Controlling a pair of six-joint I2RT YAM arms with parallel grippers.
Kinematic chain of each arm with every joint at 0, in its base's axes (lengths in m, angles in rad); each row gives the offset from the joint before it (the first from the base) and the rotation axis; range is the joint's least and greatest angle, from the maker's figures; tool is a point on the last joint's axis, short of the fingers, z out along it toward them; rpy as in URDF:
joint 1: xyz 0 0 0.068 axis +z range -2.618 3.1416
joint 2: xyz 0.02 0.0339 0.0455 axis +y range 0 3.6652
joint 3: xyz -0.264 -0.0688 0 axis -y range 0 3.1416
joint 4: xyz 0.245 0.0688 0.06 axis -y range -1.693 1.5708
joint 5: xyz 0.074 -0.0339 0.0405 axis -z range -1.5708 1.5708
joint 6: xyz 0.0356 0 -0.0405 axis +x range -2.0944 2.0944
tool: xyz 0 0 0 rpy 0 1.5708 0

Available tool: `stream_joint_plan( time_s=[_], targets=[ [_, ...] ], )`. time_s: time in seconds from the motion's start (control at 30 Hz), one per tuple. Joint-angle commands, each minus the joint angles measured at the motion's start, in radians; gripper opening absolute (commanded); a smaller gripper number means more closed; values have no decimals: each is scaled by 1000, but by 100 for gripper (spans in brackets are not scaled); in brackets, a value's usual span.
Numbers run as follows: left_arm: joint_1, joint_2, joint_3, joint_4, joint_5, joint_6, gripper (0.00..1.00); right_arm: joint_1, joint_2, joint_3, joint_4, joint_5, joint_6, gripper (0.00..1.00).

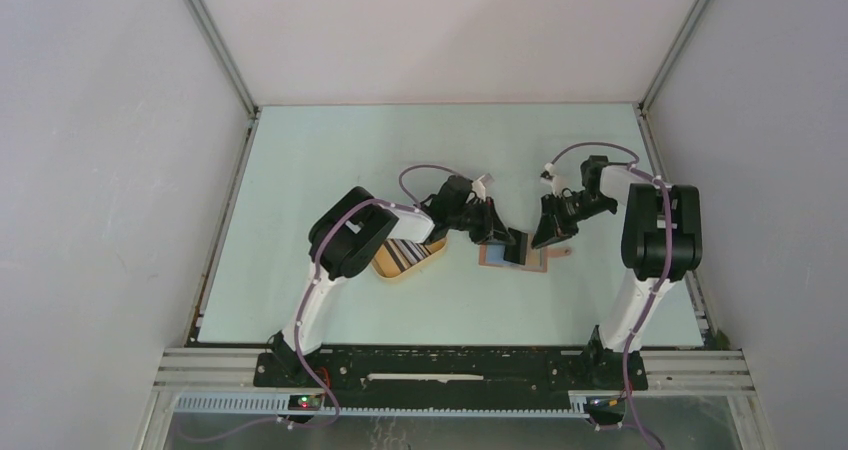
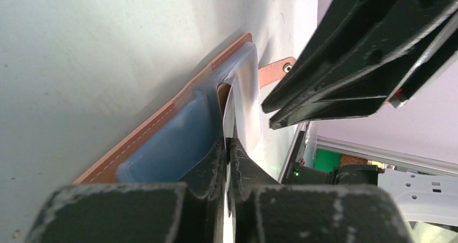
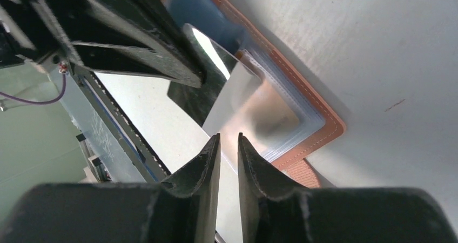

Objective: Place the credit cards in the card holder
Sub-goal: Insert the credit card into the card holder.

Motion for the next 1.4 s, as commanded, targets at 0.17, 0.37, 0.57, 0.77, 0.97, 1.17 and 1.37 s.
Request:
stream_joint_plan(
  time_s=[0.17,0.37,0.57,0.77,0.97,1.17,1.37],
  targets=[
    [-21,29,14,-14,-11,-5,18,69,-159,33,-47,-193,-166,25],
    [-19,35,20,-18,2,-17,22,255,-334,-95,176,-102,-208,22],
    [-19,41,24,-19,12,-27,25,409,-468,-283,406,67,-377,22],
    [-19,48,30,-19,18,-34,26,512,-443,-323,527,279,-365,18],
    [-19,52,33,-20,22,-36,26,554,-409,-348,608,416,-352,16],
    [-19,55,38,-24,25,-36,26,581,-393,-360,621,471,-372,15],
    [-19,59,42,-29,27,-36,27,578,-398,-368,614,528,-381,15]
  ],
)
